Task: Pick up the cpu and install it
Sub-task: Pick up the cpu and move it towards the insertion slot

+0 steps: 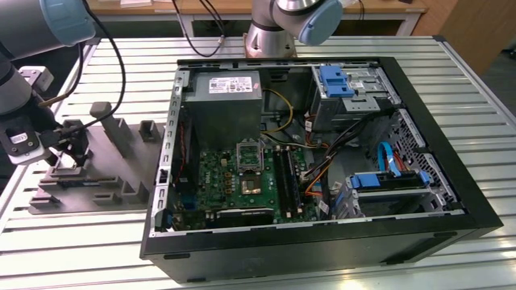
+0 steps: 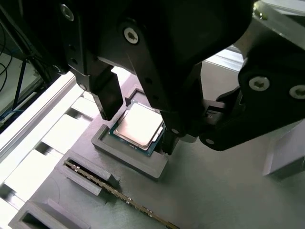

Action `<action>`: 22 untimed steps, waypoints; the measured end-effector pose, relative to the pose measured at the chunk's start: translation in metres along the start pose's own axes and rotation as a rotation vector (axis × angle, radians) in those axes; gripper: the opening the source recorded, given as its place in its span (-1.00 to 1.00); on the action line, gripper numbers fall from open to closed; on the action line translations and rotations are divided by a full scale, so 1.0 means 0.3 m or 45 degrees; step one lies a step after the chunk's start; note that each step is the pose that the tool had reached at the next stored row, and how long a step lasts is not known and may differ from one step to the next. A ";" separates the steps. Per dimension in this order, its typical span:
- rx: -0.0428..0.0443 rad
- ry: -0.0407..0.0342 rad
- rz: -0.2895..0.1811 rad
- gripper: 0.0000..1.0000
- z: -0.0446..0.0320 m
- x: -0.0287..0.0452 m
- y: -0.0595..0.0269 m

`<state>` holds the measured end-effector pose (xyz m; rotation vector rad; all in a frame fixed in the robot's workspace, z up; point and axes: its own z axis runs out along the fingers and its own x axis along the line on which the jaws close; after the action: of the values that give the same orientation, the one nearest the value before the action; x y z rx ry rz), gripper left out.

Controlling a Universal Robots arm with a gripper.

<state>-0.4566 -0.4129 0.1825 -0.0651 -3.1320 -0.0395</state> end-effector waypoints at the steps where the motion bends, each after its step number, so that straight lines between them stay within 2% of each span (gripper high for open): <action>1: 0.000 -0.0007 0.000 0.21 0.000 0.000 0.000; 8: 0.000 -0.0011 0.000 0.18 0.000 0.001 0.000; 9: 0.000 -0.0012 0.000 0.04 0.000 0.001 0.000; 14: 0.000 -0.0011 0.000 0.01 0.000 0.001 0.000; 15: 0.000 -0.0011 0.000 -0.06 0.000 0.001 0.000; 22: 0.000 -0.0011 0.000 -0.06 -0.009 0.001 0.000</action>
<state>-0.4569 -0.4129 0.1851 -0.0650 -3.1329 -0.0397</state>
